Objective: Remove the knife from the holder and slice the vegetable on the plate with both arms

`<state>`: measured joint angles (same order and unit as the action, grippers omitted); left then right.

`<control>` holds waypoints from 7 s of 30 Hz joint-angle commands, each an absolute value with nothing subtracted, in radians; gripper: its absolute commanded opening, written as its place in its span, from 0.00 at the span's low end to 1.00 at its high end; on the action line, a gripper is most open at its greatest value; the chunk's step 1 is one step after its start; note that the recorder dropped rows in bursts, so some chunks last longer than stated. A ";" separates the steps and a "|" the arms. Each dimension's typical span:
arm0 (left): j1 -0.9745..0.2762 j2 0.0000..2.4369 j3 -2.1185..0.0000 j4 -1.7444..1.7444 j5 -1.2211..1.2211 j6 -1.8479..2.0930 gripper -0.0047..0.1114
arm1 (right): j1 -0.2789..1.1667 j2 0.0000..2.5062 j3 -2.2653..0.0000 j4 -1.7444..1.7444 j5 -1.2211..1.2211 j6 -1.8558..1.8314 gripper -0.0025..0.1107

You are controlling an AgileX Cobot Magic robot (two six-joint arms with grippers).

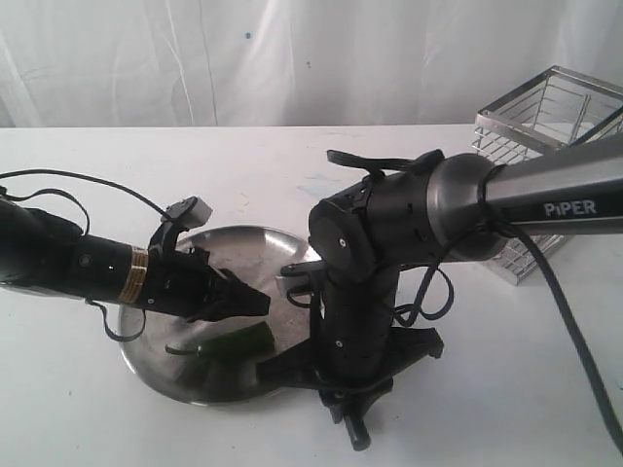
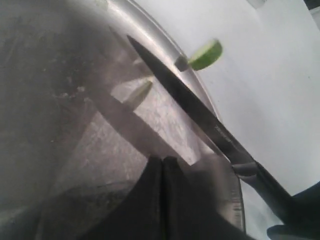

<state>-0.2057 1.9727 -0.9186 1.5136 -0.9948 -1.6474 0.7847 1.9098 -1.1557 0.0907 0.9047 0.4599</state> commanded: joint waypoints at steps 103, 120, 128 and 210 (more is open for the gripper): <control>-0.406 1.624 -0.963 -0.064 0.160 -0.029 0.04 | 0.778 1.844 -1.197 0.325 1.026 0.161 0.02; -0.406 1.624 -0.963 -0.104 0.158 -0.029 0.04 | 0.778 1.876 -1.197 0.325 1.003 0.161 0.02; -0.410 1.656 -0.963 -0.179 0.122 -0.029 0.04 | 0.778 1.877 -1.197 0.325 0.994 0.161 0.02; -0.163 1.817 -0.716 0.911 -1.082 -0.935 0.04 | 0.778 1.921 -1.197 0.383 0.917 0.209 0.02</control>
